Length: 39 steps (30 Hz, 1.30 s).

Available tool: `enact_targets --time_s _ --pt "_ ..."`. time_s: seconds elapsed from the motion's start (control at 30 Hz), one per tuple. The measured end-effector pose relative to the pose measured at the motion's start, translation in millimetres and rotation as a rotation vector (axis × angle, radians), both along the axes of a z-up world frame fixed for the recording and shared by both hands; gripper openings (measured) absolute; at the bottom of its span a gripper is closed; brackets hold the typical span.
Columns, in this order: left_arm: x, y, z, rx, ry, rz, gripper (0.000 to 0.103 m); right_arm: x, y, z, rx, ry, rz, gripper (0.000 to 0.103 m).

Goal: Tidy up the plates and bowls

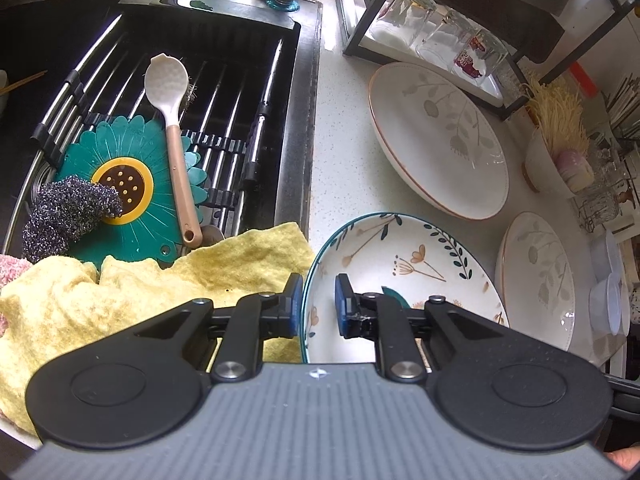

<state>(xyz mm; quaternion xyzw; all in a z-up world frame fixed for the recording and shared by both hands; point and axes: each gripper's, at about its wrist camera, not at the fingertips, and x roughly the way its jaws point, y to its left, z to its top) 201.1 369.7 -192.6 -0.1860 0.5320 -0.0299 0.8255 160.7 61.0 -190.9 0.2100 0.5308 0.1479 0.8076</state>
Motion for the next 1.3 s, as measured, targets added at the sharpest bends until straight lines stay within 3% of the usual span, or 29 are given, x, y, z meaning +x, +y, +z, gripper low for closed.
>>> enact_targets --time_s 0.2,0.43,0.73,1.3 --pt "-2 -2 12 0.009 -0.017 -0.012 0.020 -2 0 12 -0.003 -0.038 0.005 0.016" --pt "-3 -4 25 -0.039 -0.039 -0.014 0.020 -6 -12 22 0.024 -0.058 -0.022 0.016" --pt "-3 -17 39 -0.063 -0.083 -0.078 0.020 -14 -30 38 0.044 -0.104 -0.083 0.016" --pt "4 -68 63 -0.084 -0.149 -0.107 0.020 -10 -79 60 0.050 -0.169 -0.127 0.016"
